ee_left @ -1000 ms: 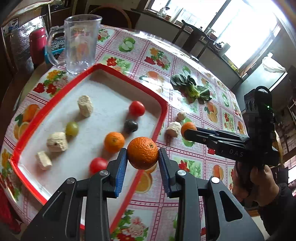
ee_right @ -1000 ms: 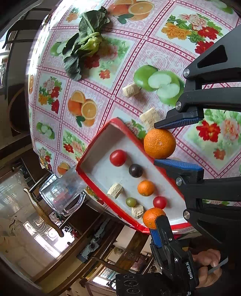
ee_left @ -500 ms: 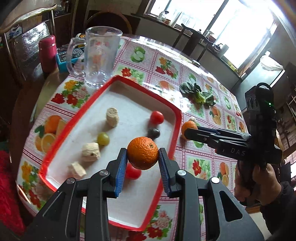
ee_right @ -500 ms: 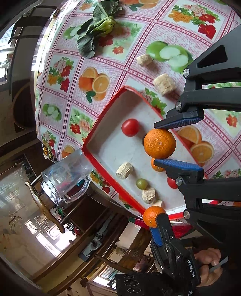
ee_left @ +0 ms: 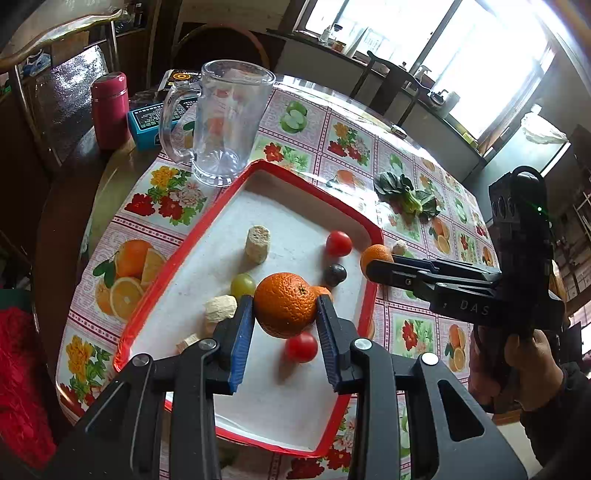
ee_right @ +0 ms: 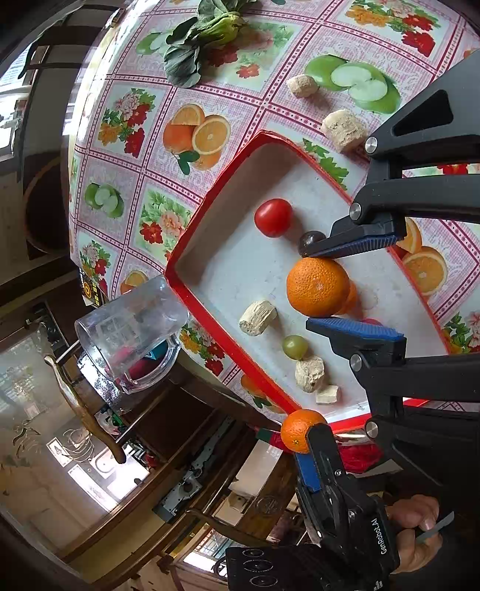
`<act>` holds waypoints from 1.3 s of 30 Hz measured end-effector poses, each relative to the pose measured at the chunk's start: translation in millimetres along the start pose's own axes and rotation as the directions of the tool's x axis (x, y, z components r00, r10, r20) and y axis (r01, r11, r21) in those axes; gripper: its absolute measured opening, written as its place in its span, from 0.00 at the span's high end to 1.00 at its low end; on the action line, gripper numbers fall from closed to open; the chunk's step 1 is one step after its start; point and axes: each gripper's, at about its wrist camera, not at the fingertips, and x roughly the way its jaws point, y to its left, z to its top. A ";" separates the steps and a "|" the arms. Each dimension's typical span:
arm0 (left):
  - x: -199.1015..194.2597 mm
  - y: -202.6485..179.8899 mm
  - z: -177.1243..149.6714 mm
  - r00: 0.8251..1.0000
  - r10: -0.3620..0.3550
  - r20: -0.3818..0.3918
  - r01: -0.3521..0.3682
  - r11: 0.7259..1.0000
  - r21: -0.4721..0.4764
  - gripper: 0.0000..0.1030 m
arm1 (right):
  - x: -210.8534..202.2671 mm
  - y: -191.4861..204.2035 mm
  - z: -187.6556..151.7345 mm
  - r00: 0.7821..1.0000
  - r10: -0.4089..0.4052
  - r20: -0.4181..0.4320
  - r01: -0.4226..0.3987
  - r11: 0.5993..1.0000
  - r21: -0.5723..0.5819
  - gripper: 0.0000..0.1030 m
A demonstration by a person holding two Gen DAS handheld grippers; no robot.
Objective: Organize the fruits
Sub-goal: 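Carry both oranges over the tray with both grippers, then open right gripper to drop its orange while left gripper drops its orange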
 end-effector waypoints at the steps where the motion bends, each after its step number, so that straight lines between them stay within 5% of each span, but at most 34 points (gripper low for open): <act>1: 0.2 0.0 0.0 1.000 0.000 -0.001 0.000 1.000 0.000 0.70 | 0.7 0.7 1.0 1.000 0.000 0.001 0.000 1.000 0.001 0.68; 39: 43.1 32.8 30.2 0.998 0.032 -0.057 -0.032 0.999 0.001 0.70 | 47.1 -2.9 37.8 0.998 -0.056 -0.008 0.056 0.995 0.078 0.68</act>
